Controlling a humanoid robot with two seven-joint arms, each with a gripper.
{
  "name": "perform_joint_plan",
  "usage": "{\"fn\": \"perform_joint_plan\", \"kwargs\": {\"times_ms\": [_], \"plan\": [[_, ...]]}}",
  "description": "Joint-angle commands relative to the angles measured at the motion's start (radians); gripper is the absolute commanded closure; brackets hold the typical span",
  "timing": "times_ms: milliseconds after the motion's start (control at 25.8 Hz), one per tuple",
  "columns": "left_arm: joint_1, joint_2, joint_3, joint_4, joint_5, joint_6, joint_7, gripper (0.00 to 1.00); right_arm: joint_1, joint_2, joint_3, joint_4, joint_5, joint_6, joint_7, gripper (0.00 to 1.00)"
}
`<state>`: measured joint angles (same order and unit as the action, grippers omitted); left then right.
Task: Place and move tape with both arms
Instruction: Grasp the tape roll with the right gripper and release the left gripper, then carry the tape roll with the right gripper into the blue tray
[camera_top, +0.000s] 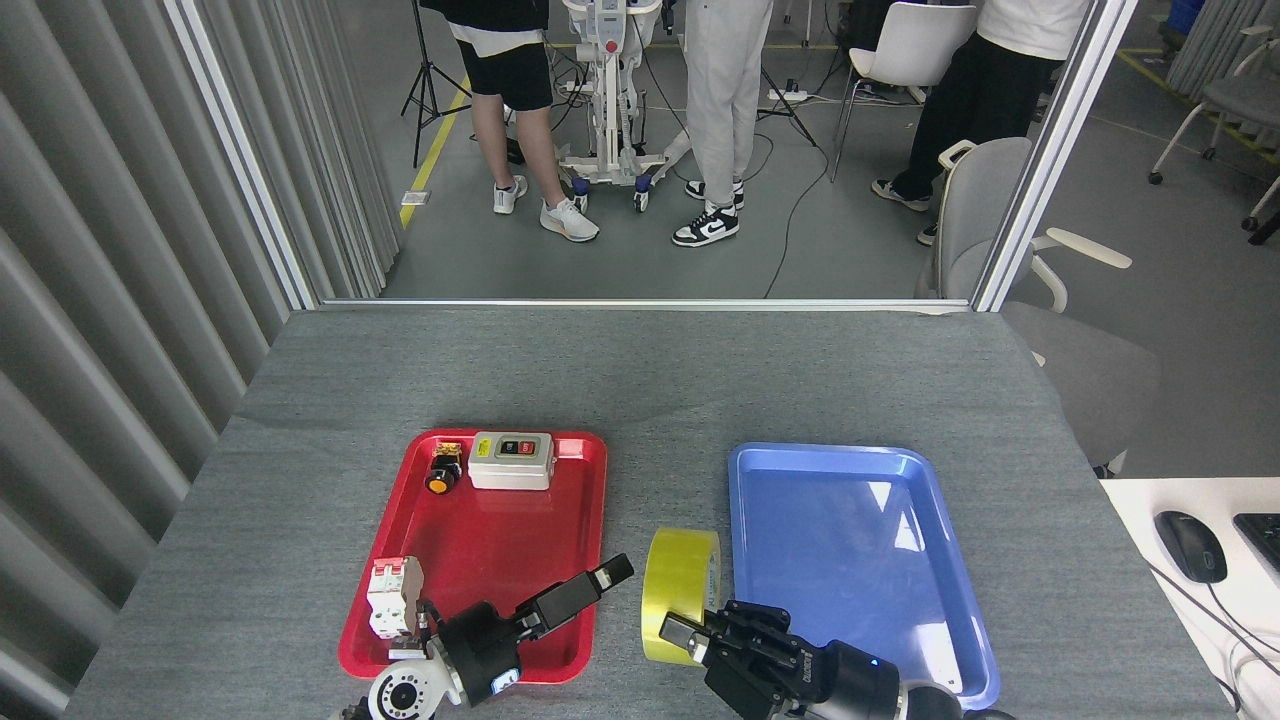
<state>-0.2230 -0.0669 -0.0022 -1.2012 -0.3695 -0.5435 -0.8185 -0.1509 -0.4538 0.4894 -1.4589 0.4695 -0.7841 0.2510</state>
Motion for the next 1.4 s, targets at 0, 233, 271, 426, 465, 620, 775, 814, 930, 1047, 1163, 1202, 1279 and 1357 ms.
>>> {"fn": "perform_joint_plan", "kwargs": {"times_ms": [0, 233, 271, 426, 465, 620, 775, 814, 930, 1047, 1163, 1202, 1279, 1357], "plan": [[-0.006, 0.001, 0.008, 0.000, -0.008, 0.004, -0.001, 0.00, -0.001, 0.003, 0.000, 0.000, 0.000, -0.001, -0.001, 0.71], [-0.016, 0.013, 0.039, -0.011, -0.223, 0.027, 0.027, 0.00, -0.001, 0.009, -0.011, 0.000, 0.000, -0.001, -0.002, 0.76], [-0.019, 0.016, 0.074, -0.009, -0.267, 0.039, 0.038, 0.00, -0.002, 0.009, -0.015, -0.001, 0.000, -0.001, -0.002, 0.79], [-0.045, 0.018, 0.156, -0.034, -0.408, 0.108, 0.142, 0.01, -0.001, 0.003, -0.095, -0.001, 0.001, -0.001, -0.006, 0.81], [-0.052, 0.019, 0.159, -0.049, -0.433, 0.128, 0.183, 0.06, 0.005, 0.004, -0.138, -0.001, 0.008, -0.001, -0.004, 0.81], [-0.053, 0.081, 0.154, -0.060, -0.565, 0.149, 0.501, 0.16, 0.005, 0.010, -0.281, 0.006, 0.116, -0.001, -0.002, 0.81], [0.017, 0.062, 0.131, -0.153, -0.963, 0.189, 0.924, 0.11, -0.055, 0.012, -0.322, 0.097, 0.238, 0.293, -0.001, 0.81], [0.030, 0.050, 0.122, -0.179, -1.034, 0.218, 0.961, 0.08, -0.084, 0.012, -0.319, 0.123, 0.262, 0.361, -0.001, 0.81], [0.077, 0.041, 0.100, -0.239, -1.129, 0.310, 0.966, 0.00, -0.154, 0.014, -0.314, 0.242, 0.342, 0.502, 0.002, 0.81], [0.103, 0.044, 0.080, -0.242, -1.126, 0.341, 0.944, 0.00, -0.222, 0.007, -0.293, 0.339, 0.362, 0.522, 0.054, 0.81], [0.125, 0.041, 0.080, -0.255, -1.120, 0.323, 0.934, 0.00, -0.265, 0.007, -0.262, 0.364, 0.360, 0.537, 0.228, 0.81], [0.128, 0.041, 0.079, -0.258, -1.120, 0.321, 0.934, 0.00, -0.266, 0.007, -0.261, 0.364, 0.360, 0.546, 0.260, 0.81], [0.129, 0.041, 0.070, -0.261, -1.120, 0.320, 0.934, 0.00, -0.268, 0.007, -0.253, 0.362, 0.362, 0.591, 0.306, 0.81], [0.131, 0.041, 0.053, -0.259, -1.120, 0.320, 0.934, 0.00, -0.280, 0.003, -0.216, 0.367, 0.362, 0.640, 0.335, 0.81]]}}
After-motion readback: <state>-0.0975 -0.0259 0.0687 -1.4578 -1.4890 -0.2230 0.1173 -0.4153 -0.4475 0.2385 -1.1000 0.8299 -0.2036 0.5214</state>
